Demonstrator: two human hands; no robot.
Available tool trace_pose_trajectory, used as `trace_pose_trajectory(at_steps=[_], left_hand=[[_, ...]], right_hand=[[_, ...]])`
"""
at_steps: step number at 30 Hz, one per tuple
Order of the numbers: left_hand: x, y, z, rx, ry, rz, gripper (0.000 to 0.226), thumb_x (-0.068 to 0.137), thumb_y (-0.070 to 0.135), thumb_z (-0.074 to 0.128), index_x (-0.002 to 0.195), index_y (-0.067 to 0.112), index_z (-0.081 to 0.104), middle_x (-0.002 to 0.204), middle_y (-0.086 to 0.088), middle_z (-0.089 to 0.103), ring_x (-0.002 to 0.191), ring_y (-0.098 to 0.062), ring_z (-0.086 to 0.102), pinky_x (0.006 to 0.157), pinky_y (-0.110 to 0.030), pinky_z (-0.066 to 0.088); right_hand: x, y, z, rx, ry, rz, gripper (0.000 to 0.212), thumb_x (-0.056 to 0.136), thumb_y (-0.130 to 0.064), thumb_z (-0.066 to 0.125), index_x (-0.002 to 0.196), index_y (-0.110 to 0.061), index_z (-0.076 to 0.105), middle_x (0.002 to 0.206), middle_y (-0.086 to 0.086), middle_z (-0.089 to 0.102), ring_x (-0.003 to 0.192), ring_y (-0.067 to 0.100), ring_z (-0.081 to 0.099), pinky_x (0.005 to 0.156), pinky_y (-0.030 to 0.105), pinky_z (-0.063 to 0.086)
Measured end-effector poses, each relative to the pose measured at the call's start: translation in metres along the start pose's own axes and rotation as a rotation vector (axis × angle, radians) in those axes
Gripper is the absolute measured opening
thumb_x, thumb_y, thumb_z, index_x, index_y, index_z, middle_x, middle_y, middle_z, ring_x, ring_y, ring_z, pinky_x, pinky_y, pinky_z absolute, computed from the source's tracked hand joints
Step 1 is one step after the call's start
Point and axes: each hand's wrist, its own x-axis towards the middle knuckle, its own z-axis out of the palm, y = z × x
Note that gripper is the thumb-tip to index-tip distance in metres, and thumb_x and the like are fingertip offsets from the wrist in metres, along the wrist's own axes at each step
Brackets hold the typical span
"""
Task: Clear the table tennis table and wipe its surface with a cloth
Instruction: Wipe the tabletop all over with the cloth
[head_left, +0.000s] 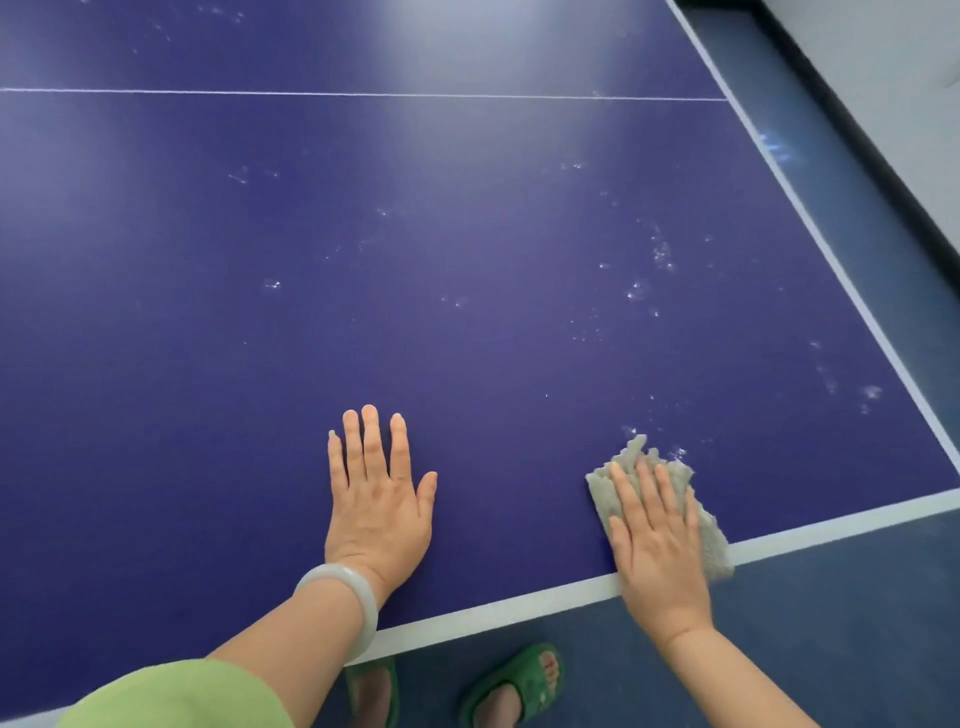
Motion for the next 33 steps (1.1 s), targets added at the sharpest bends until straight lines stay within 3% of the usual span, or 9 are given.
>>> trace_pose_trajectory(at_steps=[2,4,11,16,20,25,29,31,33], left_hand=[[0.0,-0.001,0.001,0.0,0.016,0.005,0.074,0.095,0.048,0.016,0.152,0.002,0.026,0.159,-0.026,0.016,0.149,-0.041,0.007,0.119,-0.058,0.013],[0.0,0.0,0.002,-0.011,0.02,0.009,0.074,0.094,0.048,0.017,0.151,0.001,0.027,0.158,-0.027,0.017,0.149,-0.041,0.008,0.119,-0.058,0.013],[0.0,-0.001,0.006,-0.018,0.053,0.017,0.073,0.095,0.047,0.02,0.151,0.001,0.029,0.158,-0.027,0.018,0.149,-0.041,0.009,0.119,-0.057,0.011],[0.001,0.001,0.006,-0.017,0.056,0.013,0.073,0.095,0.047,0.02,0.15,0.001,0.029,0.158,-0.027,0.019,0.148,-0.041,0.011,0.119,-0.057,0.011],[0.0,0.001,0.005,-0.016,0.058,0.008,0.073,0.095,0.047,0.019,0.15,0.0,0.029,0.158,-0.027,0.019,0.148,-0.042,0.011,0.119,-0.058,0.012],[0.001,0.002,0.001,-0.022,0.052,0.006,0.074,0.094,0.047,0.019,0.15,0.0,0.031,0.157,-0.027,0.02,0.148,-0.042,0.011,0.119,-0.058,0.014],[0.001,0.002,0.0,-0.019,0.047,0.009,0.074,0.095,0.047,0.018,0.15,0.0,0.031,0.157,-0.028,0.02,0.148,-0.042,0.012,0.118,-0.059,0.015],[0.001,0.002,0.0,-0.021,0.046,0.008,0.073,0.095,0.046,0.019,0.15,0.0,0.031,0.157,-0.027,0.019,0.148,-0.042,0.011,0.118,-0.059,0.015],[0.0,0.003,0.0,-0.017,0.036,0.003,0.073,0.095,0.047,0.019,0.15,0.001,0.03,0.158,-0.027,0.018,0.149,-0.042,0.01,0.118,-0.059,0.015]], right_hand=[[0.007,-0.006,-0.002,0.065,0.047,0.266,0.062,0.097,-0.04,0.01,0.155,-0.02,0.024,0.163,0.007,0.019,0.152,0.026,0.013,0.12,0.055,0.014],[0.006,-0.038,-0.001,0.053,0.074,0.276,0.062,0.097,-0.039,0.014,0.155,-0.017,0.024,0.163,0.01,0.02,0.151,0.029,0.014,0.12,0.056,0.015],[0.001,-0.015,0.007,-0.017,-0.004,-0.431,0.055,0.103,-0.033,0.027,0.157,-0.023,0.022,0.165,0.003,0.016,0.152,0.026,0.015,0.118,0.052,0.014],[0.051,0.079,-0.012,0.051,0.022,0.219,0.055,0.103,-0.034,0.018,0.156,-0.019,0.021,0.164,0.009,0.016,0.152,0.028,0.012,0.121,0.051,0.012],[0.042,0.03,-0.006,0.106,0.074,0.492,0.054,0.105,-0.029,0.026,0.157,-0.018,0.018,0.164,0.01,0.016,0.152,0.029,0.009,0.12,0.056,0.009],[0.022,-0.071,0.009,0.006,0.063,-0.098,0.059,0.101,-0.034,0.024,0.157,-0.019,0.021,0.165,0.009,0.014,0.152,0.029,0.011,0.118,0.057,0.017],[0.064,-0.035,-0.001,-0.056,-0.001,-0.452,0.056,0.102,-0.029,0.022,0.157,-0.022,0.016,0.165,0.006,0.01,0.152,0.028,0.01,0.12,0.052,0.007],[0.091,0.007,-0.005,-0.078,-0.025,-0.22,0.058,0.099,-0.024,0.006,0.157,-0.019,0.001,0.165,0.009,-0.004,0.152,0.033,0.001,0.121,0.053,0.002],[0.105,0.039,-0.015,0.099,0.01,0.254,0.055,0.104,-0.026,0.008,0.158,-0.02,0.0,0.166,0.008,-0.004,0.153,0.028,-0.004,0.121,0.053,0.002]])
